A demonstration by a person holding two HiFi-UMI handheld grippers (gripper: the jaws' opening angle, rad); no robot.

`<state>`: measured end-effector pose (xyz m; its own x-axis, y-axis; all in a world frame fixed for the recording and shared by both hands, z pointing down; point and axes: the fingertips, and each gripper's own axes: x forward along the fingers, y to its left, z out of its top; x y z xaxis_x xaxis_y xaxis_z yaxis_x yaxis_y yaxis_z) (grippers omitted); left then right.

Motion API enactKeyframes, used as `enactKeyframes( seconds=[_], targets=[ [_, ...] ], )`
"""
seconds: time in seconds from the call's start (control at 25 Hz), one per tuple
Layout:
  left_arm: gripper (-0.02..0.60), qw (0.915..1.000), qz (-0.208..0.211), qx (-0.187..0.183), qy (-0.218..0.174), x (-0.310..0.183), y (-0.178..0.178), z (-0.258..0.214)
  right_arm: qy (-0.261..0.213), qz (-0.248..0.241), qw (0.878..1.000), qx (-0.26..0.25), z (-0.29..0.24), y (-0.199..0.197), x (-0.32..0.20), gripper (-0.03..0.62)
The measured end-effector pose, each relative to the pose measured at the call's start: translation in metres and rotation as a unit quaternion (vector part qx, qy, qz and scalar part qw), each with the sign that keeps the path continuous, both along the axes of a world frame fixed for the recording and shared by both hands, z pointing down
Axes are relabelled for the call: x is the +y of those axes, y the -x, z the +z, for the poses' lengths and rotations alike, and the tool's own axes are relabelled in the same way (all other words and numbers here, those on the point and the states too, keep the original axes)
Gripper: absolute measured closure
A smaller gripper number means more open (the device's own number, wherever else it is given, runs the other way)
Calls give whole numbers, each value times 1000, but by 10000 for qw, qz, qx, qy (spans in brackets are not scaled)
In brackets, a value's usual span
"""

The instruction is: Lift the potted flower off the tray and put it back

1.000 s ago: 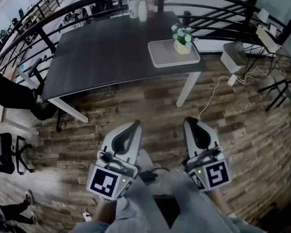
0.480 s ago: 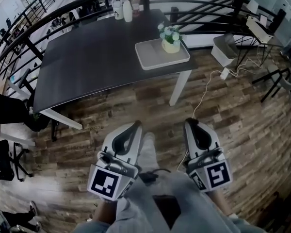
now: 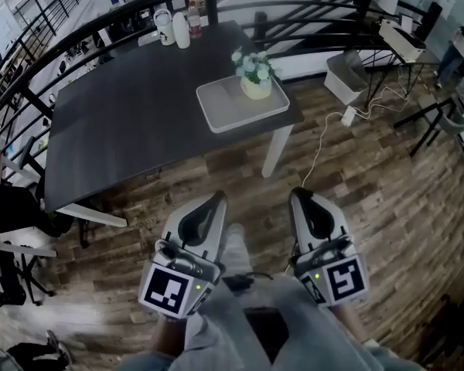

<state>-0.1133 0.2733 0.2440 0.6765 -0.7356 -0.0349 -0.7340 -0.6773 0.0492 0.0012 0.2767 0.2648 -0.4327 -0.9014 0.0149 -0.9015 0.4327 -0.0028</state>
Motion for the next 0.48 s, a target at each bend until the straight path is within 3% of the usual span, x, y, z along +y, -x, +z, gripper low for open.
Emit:
enactKeyframes(
  seconds=[0.48],
  targets=[
    [589, 9993, 360, 64, -34, -91, -28, -7, -29, 310, 9995, -32, -5, -23, -80, 599]
  ],
)
